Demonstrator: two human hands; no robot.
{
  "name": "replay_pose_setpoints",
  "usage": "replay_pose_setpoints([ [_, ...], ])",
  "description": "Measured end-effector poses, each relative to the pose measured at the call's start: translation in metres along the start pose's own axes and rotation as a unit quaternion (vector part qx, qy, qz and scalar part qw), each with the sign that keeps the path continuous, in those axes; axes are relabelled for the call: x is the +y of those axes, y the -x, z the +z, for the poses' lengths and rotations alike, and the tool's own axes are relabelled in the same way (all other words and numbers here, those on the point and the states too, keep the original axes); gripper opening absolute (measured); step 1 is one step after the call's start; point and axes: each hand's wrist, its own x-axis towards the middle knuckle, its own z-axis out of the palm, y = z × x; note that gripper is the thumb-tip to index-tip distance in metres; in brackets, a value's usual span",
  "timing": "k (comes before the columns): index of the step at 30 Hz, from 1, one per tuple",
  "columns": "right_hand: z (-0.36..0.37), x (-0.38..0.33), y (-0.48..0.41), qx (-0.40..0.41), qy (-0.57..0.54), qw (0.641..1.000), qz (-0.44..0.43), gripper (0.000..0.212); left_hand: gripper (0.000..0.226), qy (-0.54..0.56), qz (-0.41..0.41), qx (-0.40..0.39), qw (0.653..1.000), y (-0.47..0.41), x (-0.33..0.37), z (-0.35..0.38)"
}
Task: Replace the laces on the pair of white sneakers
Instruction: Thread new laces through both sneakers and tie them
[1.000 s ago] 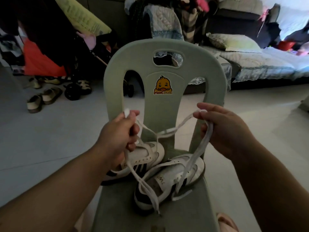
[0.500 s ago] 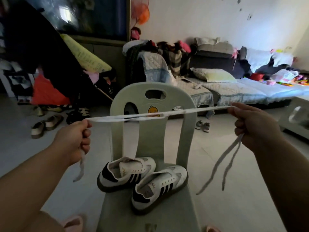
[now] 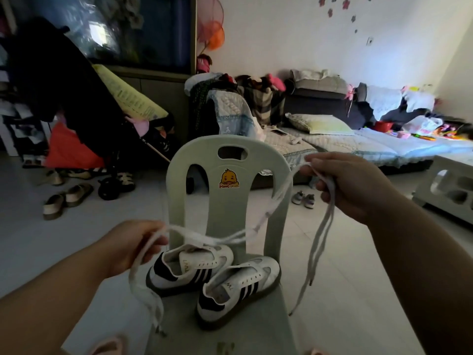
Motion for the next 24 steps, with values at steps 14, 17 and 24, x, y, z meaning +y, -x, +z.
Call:
replay_pose_setpoints([
  [14,0.037,-0.032,0.006,-0.069,0.077,0.989,-0.106,0.015,0.017,-0.183,0.141,-0.273,0.934,0.030,0.018,0.101],
  [17,0.022,-0.027,0.007,-0.057,0.099,0.990,-0.087,0.016,0.014,-0.121,0.123,-0.227,0.959,0.028,0.017,0.098],
  [24,0.006,0.011,0.016,-0.144,0.264,0.951,0.077,0.020,0.027,-0.014,0.131,-0.188,0.973,0.037,0.043,0.088],
])
